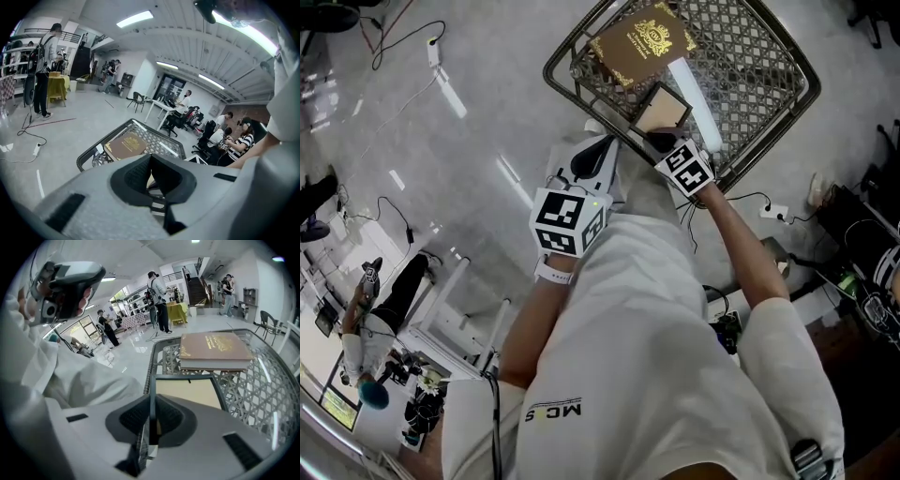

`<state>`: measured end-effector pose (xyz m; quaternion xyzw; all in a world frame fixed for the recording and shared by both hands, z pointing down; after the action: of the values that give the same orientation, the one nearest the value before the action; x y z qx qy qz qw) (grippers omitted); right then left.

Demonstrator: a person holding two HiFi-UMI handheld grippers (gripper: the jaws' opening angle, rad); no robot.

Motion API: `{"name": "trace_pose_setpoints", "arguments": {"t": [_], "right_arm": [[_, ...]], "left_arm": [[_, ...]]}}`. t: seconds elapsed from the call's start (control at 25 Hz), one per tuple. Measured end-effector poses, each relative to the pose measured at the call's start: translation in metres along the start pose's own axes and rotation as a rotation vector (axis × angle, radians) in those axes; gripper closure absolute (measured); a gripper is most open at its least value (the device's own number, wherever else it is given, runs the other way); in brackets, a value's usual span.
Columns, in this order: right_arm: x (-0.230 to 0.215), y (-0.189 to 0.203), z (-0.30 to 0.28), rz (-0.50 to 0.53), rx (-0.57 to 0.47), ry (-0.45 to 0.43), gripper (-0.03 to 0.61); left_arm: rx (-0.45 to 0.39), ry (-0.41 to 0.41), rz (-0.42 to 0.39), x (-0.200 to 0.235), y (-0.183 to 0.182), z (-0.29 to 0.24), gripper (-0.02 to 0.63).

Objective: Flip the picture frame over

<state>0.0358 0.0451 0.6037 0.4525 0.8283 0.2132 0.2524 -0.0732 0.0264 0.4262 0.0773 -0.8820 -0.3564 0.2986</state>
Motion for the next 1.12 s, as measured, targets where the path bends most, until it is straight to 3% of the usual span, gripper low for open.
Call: {"name": "trace_pose_setpoints", "arguments": {"t": [0.6,1.12], "right_arm": [[0.006,-0.014,0.024,-0.201,-0.135,-0.049,0.523],[0.006,-0.039,0.044,-0.44,-0.345,-0.117,0.523]], "left_arm": [[-0.012,0.004,-0.02,-0.002,-0.006,0.001,0.589],[-0.021,0.001,-0.029,-0.004,-0.006,0.006,0.589]]}}
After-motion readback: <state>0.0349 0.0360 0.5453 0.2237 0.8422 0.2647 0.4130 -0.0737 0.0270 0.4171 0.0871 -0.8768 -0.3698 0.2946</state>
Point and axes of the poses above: the fingertips, and each gripper's own axes: z backward along the fingers, x to its left, y out of its underside, the point moved 4 cm from there along z, backward along the fingers, and after that the axes turned 7 degrees about z, right-handed, at the moved point
